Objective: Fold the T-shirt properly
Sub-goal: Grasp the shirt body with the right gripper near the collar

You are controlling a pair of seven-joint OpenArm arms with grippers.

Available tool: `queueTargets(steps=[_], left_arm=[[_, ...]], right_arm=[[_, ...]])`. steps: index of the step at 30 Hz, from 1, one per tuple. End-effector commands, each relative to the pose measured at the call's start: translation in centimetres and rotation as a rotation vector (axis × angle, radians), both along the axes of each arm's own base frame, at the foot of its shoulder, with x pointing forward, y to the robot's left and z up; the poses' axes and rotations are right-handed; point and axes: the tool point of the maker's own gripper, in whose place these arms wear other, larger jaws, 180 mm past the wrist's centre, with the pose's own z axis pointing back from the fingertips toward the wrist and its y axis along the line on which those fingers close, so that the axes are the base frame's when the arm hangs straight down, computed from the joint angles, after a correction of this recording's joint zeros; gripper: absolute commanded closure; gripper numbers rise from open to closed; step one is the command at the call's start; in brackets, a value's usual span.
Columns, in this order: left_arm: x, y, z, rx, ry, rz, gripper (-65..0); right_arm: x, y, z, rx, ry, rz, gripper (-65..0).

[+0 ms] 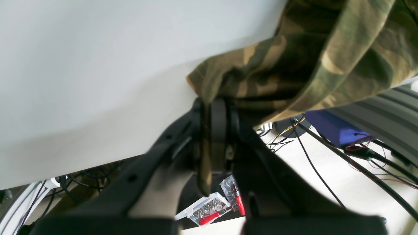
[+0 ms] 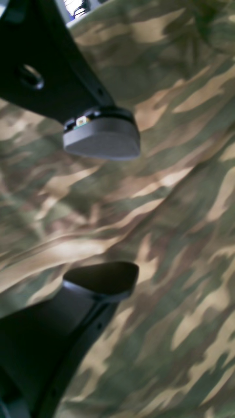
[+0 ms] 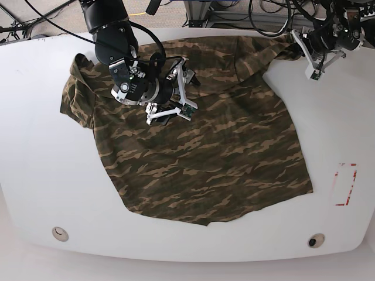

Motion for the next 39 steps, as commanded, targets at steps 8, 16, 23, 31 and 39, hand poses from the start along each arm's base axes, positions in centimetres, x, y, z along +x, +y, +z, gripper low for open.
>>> queueTargets(steps=[8,16,23,31,39], left_arm=[[0.4,0.3,0.5,0.009,-0.024,-0.002,-0.6],[0.4,0.3,0.5,0.009,-0.024,-0.002,-0.6],[0.9,0.4,0.7,0.01,-0.035,-0.002,-0.6],[1.8,0.4,1.1,0.011,-0.058,-0.002,-0.6],[2.0,0.4,1.1,0.013,-0.061,-0.003,-0.6]], right_arm=[[1.1,0.1,-0.7,-0.004,-0.027,0.004,-45.5],[1.3,0.1,-0.7,-0.01,-0.034,0.005,-20.9],[1.1,0.1,-0.7,-0.011,-0.033,0.005,-9.5],[0.7,0.0,-0.3,-0.011,-0.048,0.006,0.0],[-1.3,0.8,2.9,0.025,-0.123,0.026,0.0]])
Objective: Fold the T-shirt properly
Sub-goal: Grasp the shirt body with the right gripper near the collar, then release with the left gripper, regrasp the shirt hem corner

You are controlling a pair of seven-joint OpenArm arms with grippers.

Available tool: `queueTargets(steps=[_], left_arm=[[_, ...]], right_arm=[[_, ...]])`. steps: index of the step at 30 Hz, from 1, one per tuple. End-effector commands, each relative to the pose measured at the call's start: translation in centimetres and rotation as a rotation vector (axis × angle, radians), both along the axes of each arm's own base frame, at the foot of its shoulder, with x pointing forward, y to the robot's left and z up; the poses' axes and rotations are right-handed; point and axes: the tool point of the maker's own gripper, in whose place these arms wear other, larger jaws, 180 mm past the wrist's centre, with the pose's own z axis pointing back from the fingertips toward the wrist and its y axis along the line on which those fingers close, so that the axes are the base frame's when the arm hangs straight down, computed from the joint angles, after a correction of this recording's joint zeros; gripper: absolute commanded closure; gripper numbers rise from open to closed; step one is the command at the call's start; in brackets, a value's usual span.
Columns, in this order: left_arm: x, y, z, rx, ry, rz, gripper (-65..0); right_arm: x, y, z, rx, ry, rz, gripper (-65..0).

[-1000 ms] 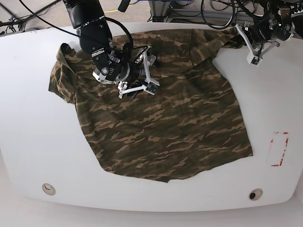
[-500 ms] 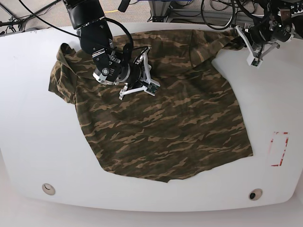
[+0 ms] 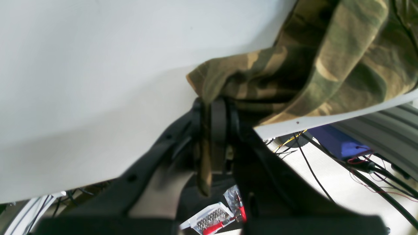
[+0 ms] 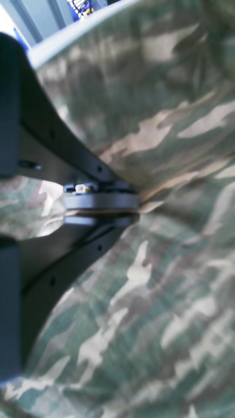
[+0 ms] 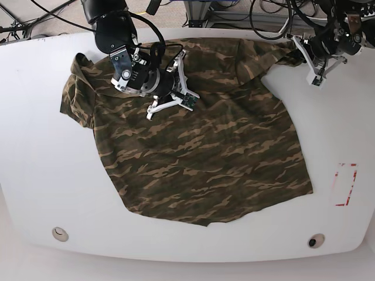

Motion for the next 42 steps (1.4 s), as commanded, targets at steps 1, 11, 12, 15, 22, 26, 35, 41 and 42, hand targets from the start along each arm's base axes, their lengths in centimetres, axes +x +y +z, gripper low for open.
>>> queueTargets(steps=[1,11,12,15,22,26,35,41,42], left_arm=[[0.5,0.4,0.6,0.011,-0.025,-0.002,-0.6],[1.6,0.4,1.1,0.011,-0.054,0.0,-1.0],[2.0,0.4,1.3,0.011,-0.065,0.0,-1.1],[3.1,0.4,1.8,0.013,-0.093,-0.002,-1.1],[7.0,0.8,3.9,0.037,-0.157,-0.003,-1.9],[9.3,1.1,5.6,0.056,-0.189,0.004,-15.3],[13.1,2.3,9.2,0.066,-0.319,0.046,-56.0],[16.7,5.8,11.0,0.015,-0.388,0.189,-58.6],[17.5,6.4,11.0,-0.006,-0.389,0.218,-58.6]], right_arm=[[0.1,0.2,1.5,0.022,-0.034,0.0,0.0],[-1.1,-3.4,1.8,0.014,-0.017,-0.131,0.0],[-0.8,-4.1,1.8,0.01,-0.018,-0.155,0.0],[-0.4,-6.0,1.6,-0.005,-0.016,-0.217,0.0],[1.0,-9.7,1.9,-0.03,-0.039,-0.331,0.0],[1.7,-10.7,2.2,-0.035,-0.054,-0.361,0.0],[2.2,-11.5,2.6,-0.038,-0.068,-0.387,0.0],[2.5,-11.6,2.7,-0.036,-0.074,-0.39,0.0],[2.6,-11.6,2.8,-0.036,-0.076,-0.39,0.0]])
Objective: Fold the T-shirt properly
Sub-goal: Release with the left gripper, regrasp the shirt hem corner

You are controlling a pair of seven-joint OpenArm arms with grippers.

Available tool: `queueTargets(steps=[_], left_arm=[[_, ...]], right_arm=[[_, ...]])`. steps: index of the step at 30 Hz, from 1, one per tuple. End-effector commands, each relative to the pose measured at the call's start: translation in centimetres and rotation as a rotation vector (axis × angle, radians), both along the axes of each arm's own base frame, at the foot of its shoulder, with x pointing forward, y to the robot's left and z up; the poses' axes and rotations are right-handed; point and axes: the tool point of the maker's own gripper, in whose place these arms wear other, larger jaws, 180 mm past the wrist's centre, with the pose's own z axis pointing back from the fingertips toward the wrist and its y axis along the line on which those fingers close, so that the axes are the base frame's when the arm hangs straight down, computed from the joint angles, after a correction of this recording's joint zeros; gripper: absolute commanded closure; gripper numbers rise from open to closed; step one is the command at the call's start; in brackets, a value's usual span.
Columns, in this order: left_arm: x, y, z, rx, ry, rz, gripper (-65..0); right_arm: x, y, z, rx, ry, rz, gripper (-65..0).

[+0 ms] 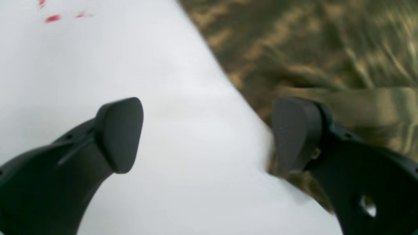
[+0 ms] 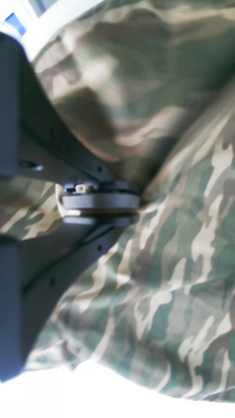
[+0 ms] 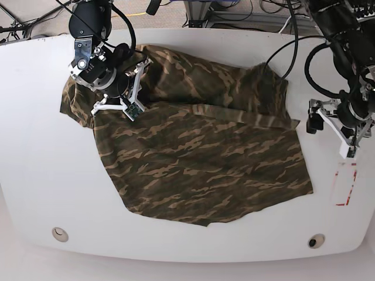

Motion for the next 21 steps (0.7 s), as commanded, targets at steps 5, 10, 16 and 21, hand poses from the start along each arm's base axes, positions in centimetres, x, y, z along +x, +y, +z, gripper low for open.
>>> queueTargets(steps=[5,10,16,21], left_arm=[[3.8,3.2,0.4,-0.14,-0.082,0.119,-58.5],[6.6,4.8,-0.4,-0.209,-0.139,0.185,-58.5],[9.4,4.6,-3.8,-0.31,-0.14,0.215,-58.5],[11.9,3.1,-6.3,-0.373,-0.136,0.218,-58.5]], right_arm=[[1.1,-0.9,1.3,0.005,-0.048,-0.027,0.0],[1.5,-1.6,1.5,0.029,-0.056,-0.091,0.0],[1.8,-1.8,1.2,0.034,-0.049,-0.104,0.0],[2.0,-1.8,1.3,0.034,-0.053,-0.104,0.0]])
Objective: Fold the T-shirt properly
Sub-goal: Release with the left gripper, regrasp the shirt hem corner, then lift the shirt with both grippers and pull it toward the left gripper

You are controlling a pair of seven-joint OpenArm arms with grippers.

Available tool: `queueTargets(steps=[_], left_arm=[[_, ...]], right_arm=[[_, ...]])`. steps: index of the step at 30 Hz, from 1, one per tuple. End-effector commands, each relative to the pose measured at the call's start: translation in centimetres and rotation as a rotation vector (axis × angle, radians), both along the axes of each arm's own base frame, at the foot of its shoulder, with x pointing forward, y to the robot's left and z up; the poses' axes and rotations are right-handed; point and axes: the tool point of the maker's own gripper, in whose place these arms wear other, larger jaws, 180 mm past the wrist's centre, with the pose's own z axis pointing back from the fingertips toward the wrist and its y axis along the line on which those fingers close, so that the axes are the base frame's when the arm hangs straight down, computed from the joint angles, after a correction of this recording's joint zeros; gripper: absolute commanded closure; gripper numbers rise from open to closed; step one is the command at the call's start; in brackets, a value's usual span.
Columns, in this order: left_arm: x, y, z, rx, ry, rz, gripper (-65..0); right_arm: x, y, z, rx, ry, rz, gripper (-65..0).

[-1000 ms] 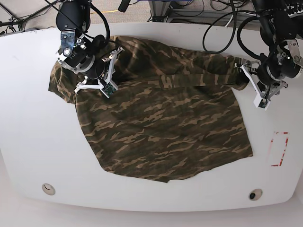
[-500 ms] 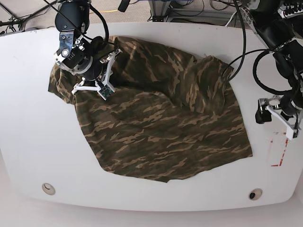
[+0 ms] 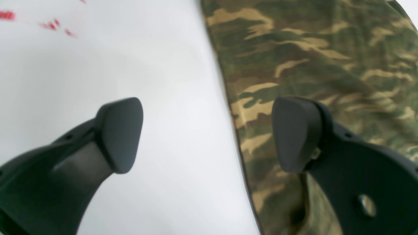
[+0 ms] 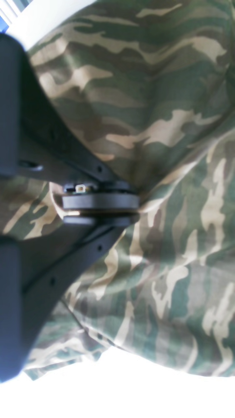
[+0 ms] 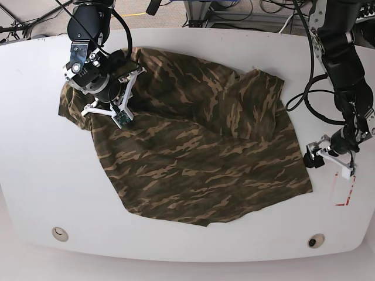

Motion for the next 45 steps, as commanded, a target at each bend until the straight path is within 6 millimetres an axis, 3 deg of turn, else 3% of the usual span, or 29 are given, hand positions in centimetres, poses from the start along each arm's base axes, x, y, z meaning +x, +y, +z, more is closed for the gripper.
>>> queueTargets(steps=[1,11,17,21,24,26,29,36,45], left_arm=[[2.3,-0.4,1.1,-0.004,-0.06,-0.016,-58.5],[4.9,-4.3,-1.7,-0.043,-0.031,-0.071,-58.5],[5.1,-7.1,-3.1,-0.098,-0.023,-0.078,-57.5],[5.1,-7.7,-3.2,-0.106,-0.022,-0.085,-46.3],[5.0,-7.8,-3.4,-0.107,-0.017,-0.084,-29.7],[5.0,-7.8,-3.3,-0.106,-0.019,-0.082,-16.0],[5.1,-7.7,-3.2,-0.104,-0.025,-0.082,-2.2],[5.6,-7.4,-2.3,-0.094,-0.051,-0.085,-0.7],[7.7,-6.5,3.4,-0.061,-0.211,-0.078,-0.8]], right_arm=[[0.8,0.0,1.2,0.009,-0.048,0.002,0.0],[0.8,-0.1,1.3,0.008,-0.048,0.0,0.0],[0.9,-2.5,1.5,0.002,-0.056,-0.084,0.0],[0.9,-2.5,1.5,0.006,-0.058,-0.088,0.0],[0.9,-2.4,1.5,0.007,-0.057,-0.089,0.0],[0.8,-3.2,1.5,0.005,-0.058,-0.115,0.0],[1.0,-4.7,1.8,-0.001,-0.067,-0.162,0.0],[2.3,-7.2,3.3,-0.01,-0.121,-0.238,0.0],[5.9,-9.5,7.4,-0.016,-0.251,-0.298,0.0]])
